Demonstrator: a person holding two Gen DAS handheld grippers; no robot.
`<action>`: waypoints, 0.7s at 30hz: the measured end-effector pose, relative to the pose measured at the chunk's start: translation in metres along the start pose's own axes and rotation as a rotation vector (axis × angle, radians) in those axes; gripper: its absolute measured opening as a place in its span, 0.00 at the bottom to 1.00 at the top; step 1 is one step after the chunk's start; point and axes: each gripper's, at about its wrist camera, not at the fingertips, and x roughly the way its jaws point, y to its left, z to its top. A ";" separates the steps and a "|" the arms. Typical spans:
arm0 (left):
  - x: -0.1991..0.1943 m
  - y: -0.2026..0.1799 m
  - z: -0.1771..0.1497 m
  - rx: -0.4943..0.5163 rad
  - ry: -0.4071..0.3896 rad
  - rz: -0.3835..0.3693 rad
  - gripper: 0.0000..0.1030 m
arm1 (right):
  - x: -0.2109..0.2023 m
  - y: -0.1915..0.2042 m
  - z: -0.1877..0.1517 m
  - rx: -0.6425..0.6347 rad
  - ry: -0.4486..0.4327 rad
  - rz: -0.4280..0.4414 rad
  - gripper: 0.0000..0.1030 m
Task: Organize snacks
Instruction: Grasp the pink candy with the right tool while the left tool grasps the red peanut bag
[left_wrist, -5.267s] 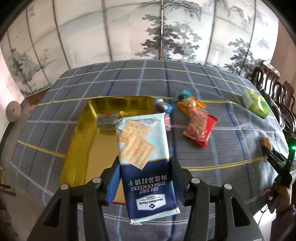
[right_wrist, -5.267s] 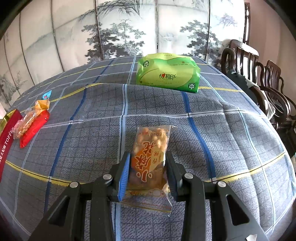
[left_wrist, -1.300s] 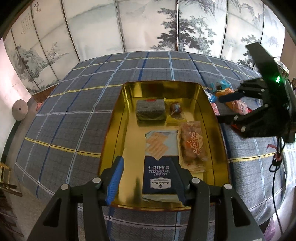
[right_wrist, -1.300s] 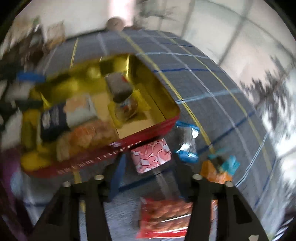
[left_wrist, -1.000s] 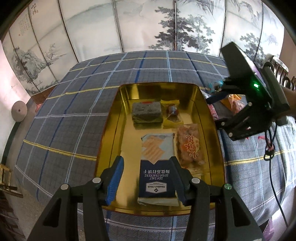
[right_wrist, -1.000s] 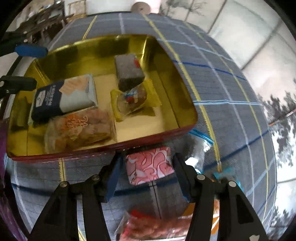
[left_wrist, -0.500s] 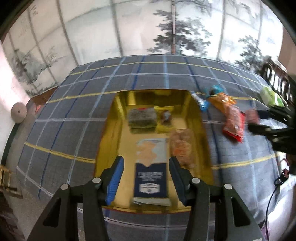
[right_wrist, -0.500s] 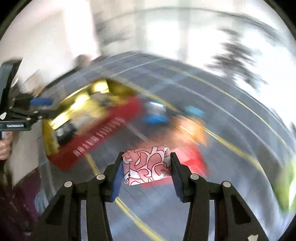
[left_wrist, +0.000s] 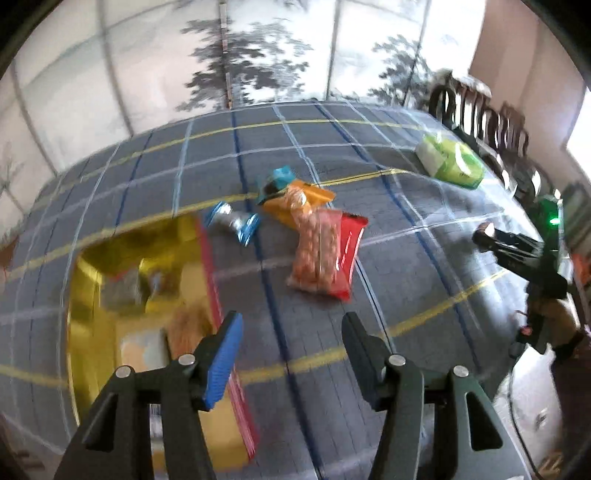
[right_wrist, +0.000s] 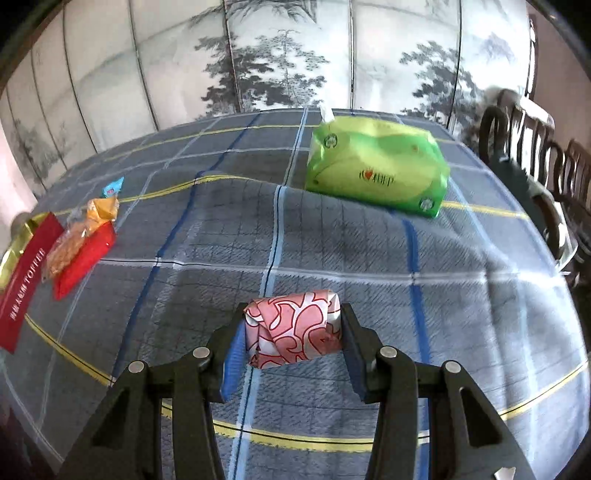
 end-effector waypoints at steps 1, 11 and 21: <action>0.010 -0.005 0.010 0.030 0.009 0.017 0.55 | 0.000 0.000 -0.004 -0.001 0.005 0.003 0.42; 0.085 -0.030 0.060 0.170 0.094 0.016 0.55 | -0.008 -0.004 -0.004 0.007 -0.032 0.054 0.42; 0.124 -0.023 0.072 0.151 0.183 -0.022 0.56 | -0.004 0.004 -0.003 -0.035 -0.016 0.058 0.42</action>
